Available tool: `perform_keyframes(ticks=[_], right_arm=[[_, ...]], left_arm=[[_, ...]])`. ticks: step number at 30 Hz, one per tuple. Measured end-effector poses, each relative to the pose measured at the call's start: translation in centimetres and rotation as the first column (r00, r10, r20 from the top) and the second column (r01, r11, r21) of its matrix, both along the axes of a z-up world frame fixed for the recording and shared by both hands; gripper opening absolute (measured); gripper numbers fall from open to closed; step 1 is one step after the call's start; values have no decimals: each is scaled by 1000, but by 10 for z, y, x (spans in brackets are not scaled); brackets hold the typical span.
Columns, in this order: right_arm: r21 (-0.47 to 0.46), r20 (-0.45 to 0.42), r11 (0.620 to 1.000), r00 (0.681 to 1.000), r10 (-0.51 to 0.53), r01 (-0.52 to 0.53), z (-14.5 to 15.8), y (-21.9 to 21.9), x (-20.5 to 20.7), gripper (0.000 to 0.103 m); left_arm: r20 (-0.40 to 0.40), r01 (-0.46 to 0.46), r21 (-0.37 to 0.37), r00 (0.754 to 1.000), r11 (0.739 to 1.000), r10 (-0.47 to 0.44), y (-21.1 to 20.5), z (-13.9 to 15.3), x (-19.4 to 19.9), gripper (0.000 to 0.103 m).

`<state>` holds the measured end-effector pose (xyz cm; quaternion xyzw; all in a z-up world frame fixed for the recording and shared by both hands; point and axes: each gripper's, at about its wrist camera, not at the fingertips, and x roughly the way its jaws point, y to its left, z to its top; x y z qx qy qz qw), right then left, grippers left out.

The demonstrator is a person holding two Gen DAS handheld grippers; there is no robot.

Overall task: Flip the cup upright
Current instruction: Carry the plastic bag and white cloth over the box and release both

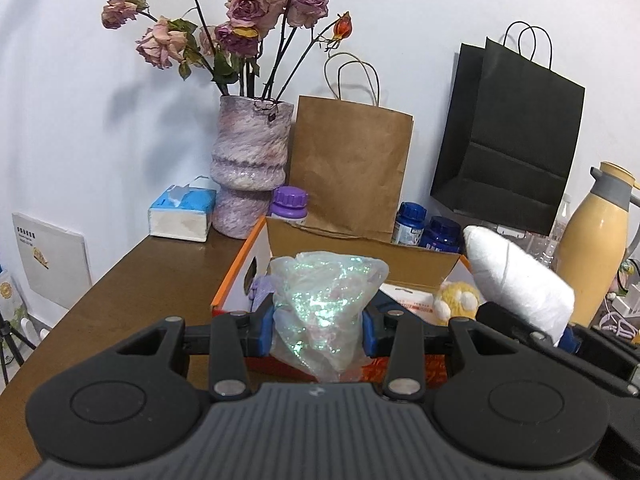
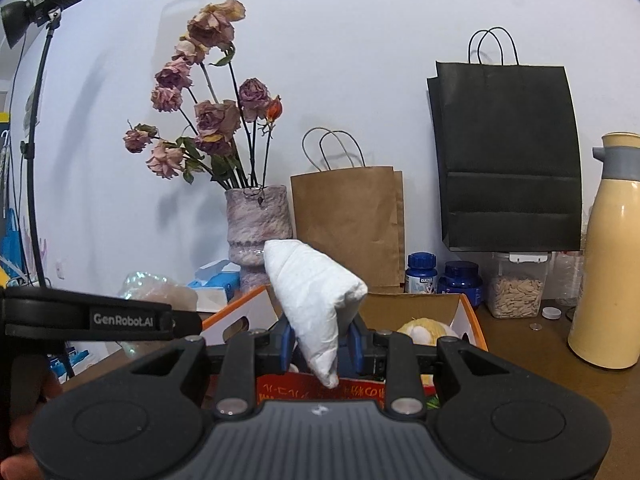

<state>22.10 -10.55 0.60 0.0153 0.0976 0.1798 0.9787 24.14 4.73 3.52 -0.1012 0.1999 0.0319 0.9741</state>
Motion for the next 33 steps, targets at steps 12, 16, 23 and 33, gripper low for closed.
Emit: perform_keyframes(ticks=[12,16,23,33], right_arm=[[1,-23,1000,1000,2,-2,-1,6,49,27],[-4,-28,1000,1000,0,-1,-1,5,65,27],[-27,-42,1000,999,-8,7,-2,8,98,27],[-68,-62,998,998,-2,-2,-8,17,132,27]], left_arm=[[-8,5,3,1000,1000,-5,4,-2,46,41],[-11,2,9,1000,1000,-2,8,-3,60,41],[-13,-5,24,1000,1000,6,16,-7,88,41],[-45,11,41,999,999,-9,19,-19,122,41]])
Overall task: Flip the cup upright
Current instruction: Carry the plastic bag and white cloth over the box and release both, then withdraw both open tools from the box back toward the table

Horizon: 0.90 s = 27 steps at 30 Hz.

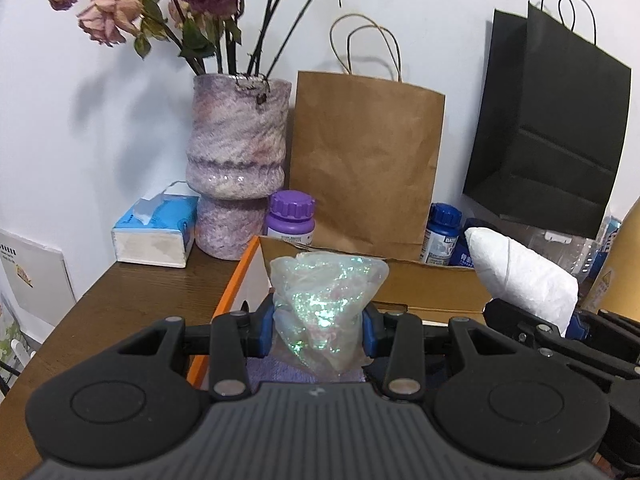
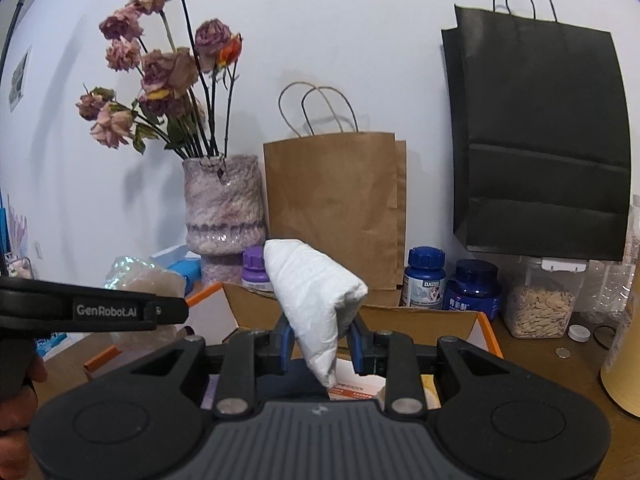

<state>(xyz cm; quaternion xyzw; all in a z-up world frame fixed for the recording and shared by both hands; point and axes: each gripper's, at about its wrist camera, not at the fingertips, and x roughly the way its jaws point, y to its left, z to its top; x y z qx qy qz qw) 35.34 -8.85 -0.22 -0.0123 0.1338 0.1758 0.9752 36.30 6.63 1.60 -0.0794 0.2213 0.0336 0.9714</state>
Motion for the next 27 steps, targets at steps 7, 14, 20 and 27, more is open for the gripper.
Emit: perform_keyframes(ticks=[7,14,20,27], right_arm=[[-21,-25,1000,999,-24,23,-11,1,16,27],[-36,-35,999,998,-42,41,-16,-2,19,34],[-56,-77,996,995,-69,64,-18,-6,23,69],[-60,-84,995,992,-90,85,-18,-6,24,103]], left_arm=[[-21,10,21,1000,1000,-10,0,-11,18,41],[-37,28,53,999,998,-26,-4,-17,21,47],[-26,-6,63,1000,998,8,-2,-16,20,84],[10,-34,70,999,997,33,-1,-13,16,103]])
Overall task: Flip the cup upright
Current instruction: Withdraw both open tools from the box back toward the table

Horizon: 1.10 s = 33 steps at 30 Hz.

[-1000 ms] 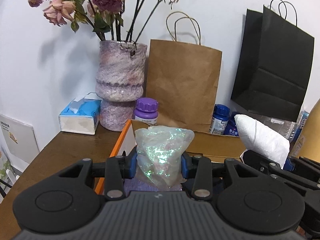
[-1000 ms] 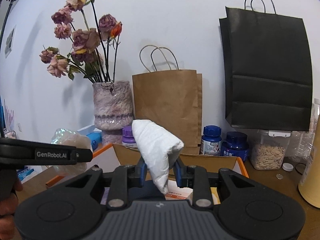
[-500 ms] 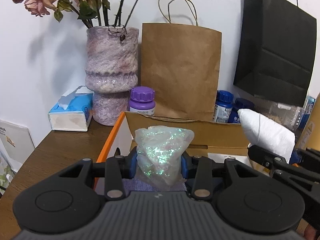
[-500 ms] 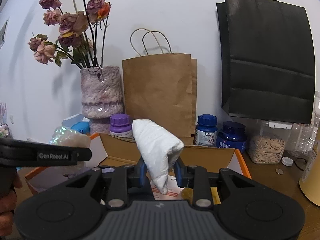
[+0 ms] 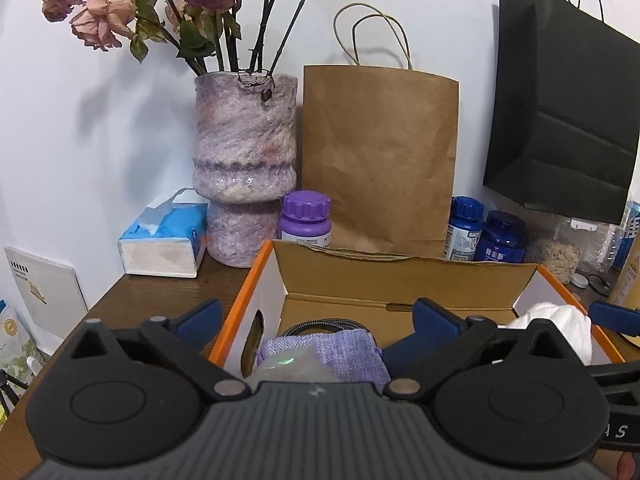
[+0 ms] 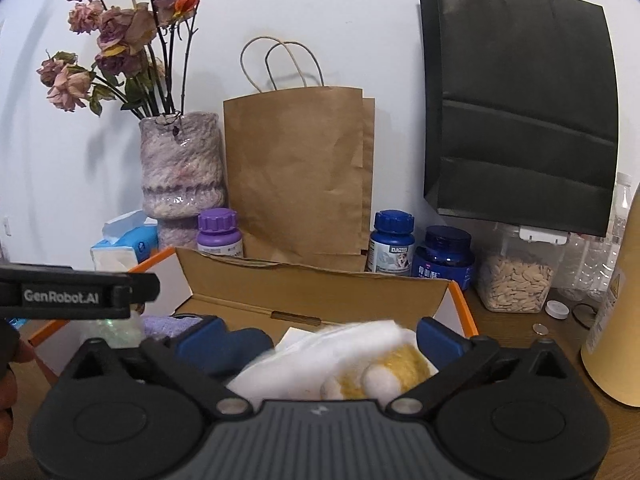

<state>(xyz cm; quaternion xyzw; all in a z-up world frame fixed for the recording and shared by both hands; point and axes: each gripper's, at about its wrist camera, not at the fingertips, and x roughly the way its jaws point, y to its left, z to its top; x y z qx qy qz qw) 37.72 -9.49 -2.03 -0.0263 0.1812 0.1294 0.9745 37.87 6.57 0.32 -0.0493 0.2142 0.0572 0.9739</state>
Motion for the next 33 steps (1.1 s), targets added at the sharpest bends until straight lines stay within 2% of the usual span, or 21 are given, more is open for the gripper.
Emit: perform_keyframes(ticks=[13,24,33], right_arm=[[1,-4,1000,1000,8,-8,7,1,-8,103],[-9,40,1000,999,31,-30,22,-4,-41,103],[-17,64,998,996,57,-56,23,-9,-76,103]], left_arm=[[26,-19,-5,999,1000,19,2,9,-15,103],[51,-23,-20,998,1000,24,9,22,-60,103],[55,-37,-7,998,999,37,15,19,-101,103]])
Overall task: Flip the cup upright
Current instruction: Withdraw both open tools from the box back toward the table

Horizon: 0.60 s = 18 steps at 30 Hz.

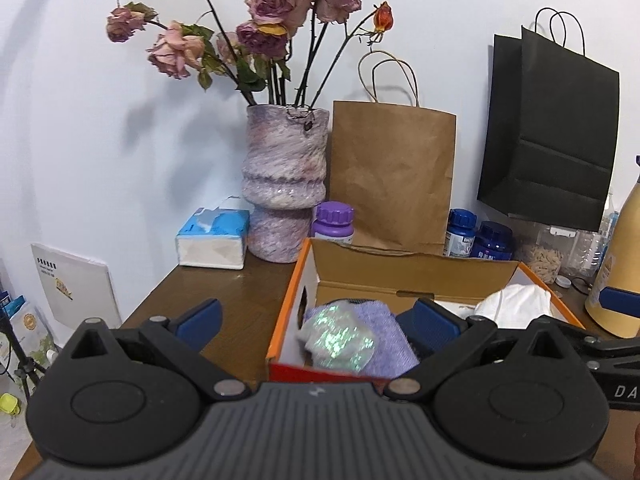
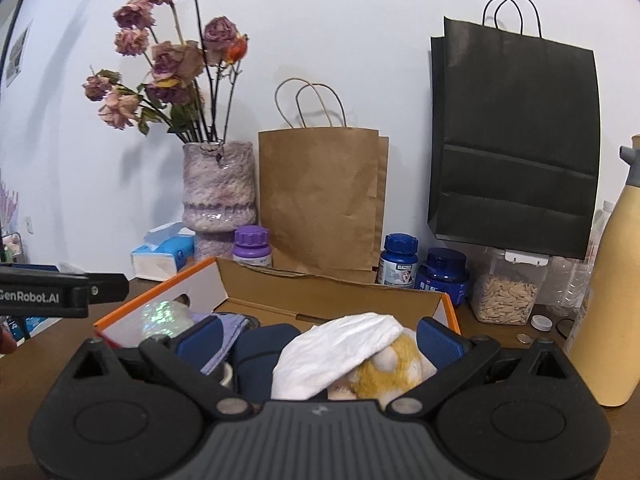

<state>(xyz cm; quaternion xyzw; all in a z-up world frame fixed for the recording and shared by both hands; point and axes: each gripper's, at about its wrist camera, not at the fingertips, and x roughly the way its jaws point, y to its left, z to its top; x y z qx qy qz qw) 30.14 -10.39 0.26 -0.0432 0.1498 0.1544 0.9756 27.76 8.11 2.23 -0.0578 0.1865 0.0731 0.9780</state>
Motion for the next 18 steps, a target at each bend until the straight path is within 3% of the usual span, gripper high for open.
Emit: perform_keyframes(ticks=[18], right_arm=[[-10,-30,999,999,37,-37,-28,-1,-67,103]], left_arm=[[-43,-19,-6,999,1000,19,16,-22,-71,103]])
